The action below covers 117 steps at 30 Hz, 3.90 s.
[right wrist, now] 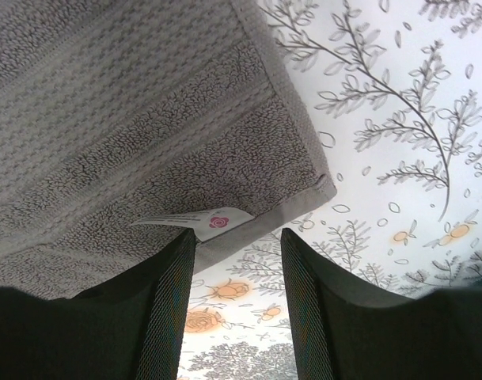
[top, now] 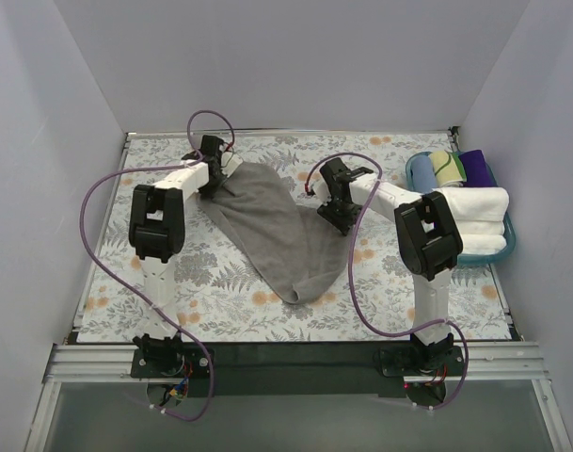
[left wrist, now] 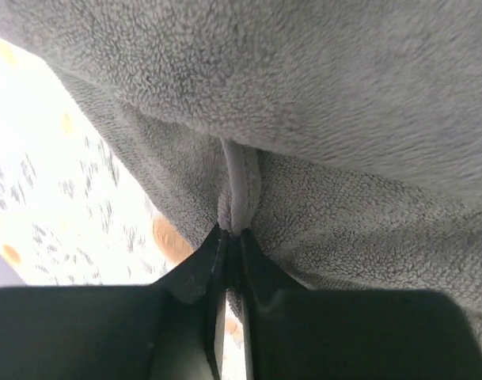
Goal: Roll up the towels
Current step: Flatten the towel
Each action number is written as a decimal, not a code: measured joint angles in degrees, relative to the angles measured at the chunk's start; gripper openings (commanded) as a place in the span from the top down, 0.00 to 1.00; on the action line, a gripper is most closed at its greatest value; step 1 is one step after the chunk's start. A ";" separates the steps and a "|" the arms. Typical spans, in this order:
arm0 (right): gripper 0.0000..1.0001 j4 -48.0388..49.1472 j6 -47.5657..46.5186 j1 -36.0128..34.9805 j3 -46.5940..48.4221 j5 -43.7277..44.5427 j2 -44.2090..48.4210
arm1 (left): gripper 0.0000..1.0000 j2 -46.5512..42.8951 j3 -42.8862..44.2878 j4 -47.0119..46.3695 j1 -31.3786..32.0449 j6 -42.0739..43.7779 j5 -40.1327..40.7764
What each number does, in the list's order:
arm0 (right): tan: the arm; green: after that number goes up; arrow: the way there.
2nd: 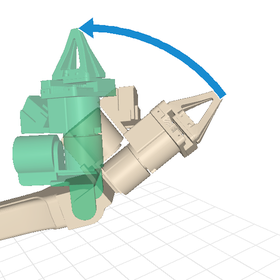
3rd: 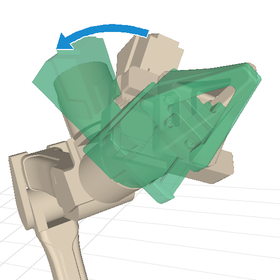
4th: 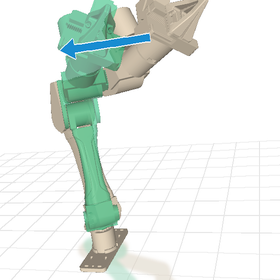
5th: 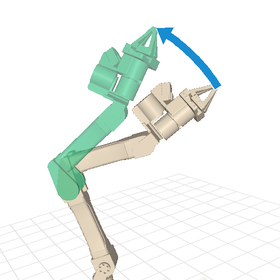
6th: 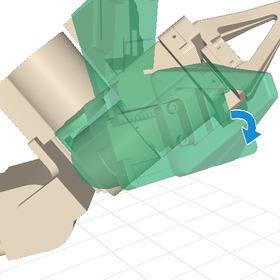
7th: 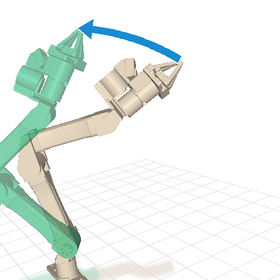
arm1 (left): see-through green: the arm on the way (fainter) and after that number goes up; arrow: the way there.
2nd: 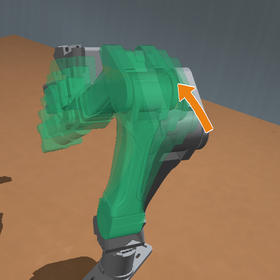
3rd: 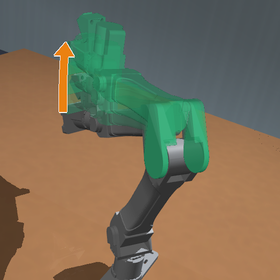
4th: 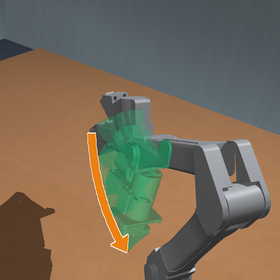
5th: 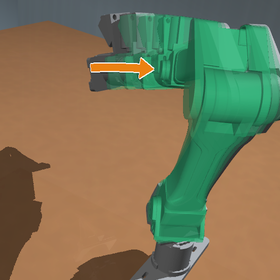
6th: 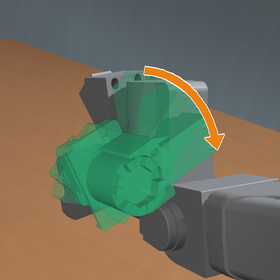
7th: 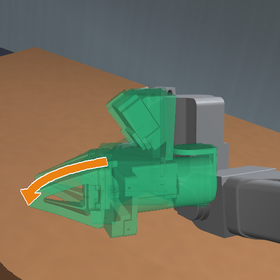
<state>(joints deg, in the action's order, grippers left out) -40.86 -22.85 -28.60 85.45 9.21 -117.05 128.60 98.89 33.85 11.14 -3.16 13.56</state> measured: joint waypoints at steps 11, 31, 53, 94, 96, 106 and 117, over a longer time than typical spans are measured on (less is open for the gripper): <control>0.54 -2.14 -3.04 2.80 4.22 5.01 -3.23 | 0.85 -23.74 -25.46 11.10 -17.57 -1.70 -10.36; 0.46 -8.90 -8.92 2.45 6.43 -8.90 5.73 | 0.37 -38.82 -31.43 25.05 -30.25 3.74 -43.10; 0.83 -13.25 -8.85 -11.96 -14.60 -16.70 10.51 | 0.66 -34.58 -33.33 14.25 -22.75 -1.27 -31.47; 0.57 -16.02 -13.40 -1.84 11.32 -6.82 3.28 | 0.43 -40.09 -21.84 22.60 -28.83 3.69 -27.08; 0.55 -15.41 -11.72 0.15 13.27 -6.54 0.76 | 0.44 -35.85 -14.10 23.21 -28.92 5.97 -27.74; 0.38 -15.15 -12.44 10.36 11.13 -7.96 -1.09 | 0.41 -8.44 6.78 31.52 -29.03 21.53 -27.78; 0.47 -15.47 -10.08 9.97 8.66 -13.66 -3.04 | 0.40 -3.32 10.97 33.18 -29.38 23.78 -23.04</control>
<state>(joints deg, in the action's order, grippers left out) -56.34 -32.93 -18.63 94.11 -4.45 -120.09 125.27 109.86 67.02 -18.24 20.62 -9.47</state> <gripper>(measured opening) 0.533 0.595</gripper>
